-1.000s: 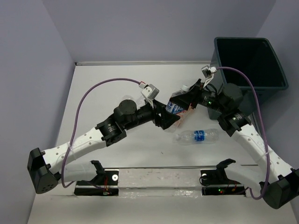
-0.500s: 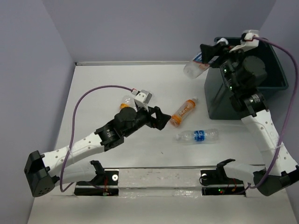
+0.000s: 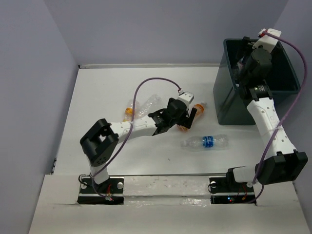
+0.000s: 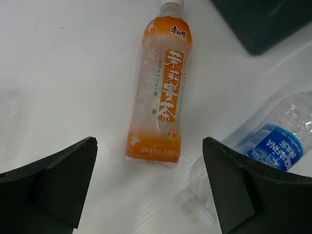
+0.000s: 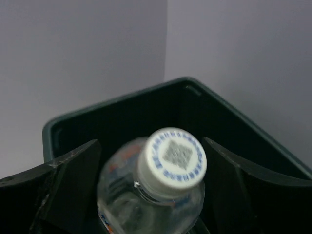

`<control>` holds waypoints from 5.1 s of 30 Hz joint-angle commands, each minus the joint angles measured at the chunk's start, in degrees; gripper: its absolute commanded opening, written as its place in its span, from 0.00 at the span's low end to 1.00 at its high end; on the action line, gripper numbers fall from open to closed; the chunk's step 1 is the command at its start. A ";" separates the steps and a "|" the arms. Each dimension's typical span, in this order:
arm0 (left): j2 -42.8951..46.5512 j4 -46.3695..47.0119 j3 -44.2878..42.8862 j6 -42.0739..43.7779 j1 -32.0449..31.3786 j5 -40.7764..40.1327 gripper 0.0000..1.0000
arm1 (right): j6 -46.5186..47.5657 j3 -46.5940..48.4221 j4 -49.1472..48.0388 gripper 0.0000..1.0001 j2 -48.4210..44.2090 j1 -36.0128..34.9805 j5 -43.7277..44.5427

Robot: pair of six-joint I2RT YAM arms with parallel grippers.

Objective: Put the plastic bottles in the bin

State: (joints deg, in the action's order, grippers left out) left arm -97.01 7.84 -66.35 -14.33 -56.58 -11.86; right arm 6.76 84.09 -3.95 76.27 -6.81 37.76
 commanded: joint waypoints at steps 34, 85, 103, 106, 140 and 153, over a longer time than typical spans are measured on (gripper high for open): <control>16.93 21.50 14.21 -2.90 -0.38 10.78 0.60 | -41.30 -36.54 5.71 0.96 -29.69 -9.09 -58.59; -11.17 9.74 1.14 18.28 -10.57 15.46 0.99 | -11.66 8.37 18.78 1.00 -6.48 3.47 -11.45; 1.00 16.23 12.44 11.98 -11.27 6.60 0.61 | -36.37 -28.08 11.07 0.96 -36.08 1.18 -57.78; 7.77 19.66 17.19 8.45 -10.66 3.52 0.61 | -37.79 -30.74 10.63 0.97 -38.38 1.18 -61.30; 25.99 33.04 26.00 -1.41 -8.64 5.35 0.87 | -46.76 -38.31 -2.02 0.56 -31.80 -3.74 -73.09; 35.13 12.60 23.02 -1.48 -5.48 -9.40 0.99 | -36.66 -19.79 0.24 0.29 -25.04 -3.74 -55.80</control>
State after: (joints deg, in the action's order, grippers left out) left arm -66.81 29.36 -39.90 -15.33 -64.55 -12.49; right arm -36.64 51.88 -0.56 49.41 -10.22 -28.88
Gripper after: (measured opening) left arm 0.989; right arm 0.676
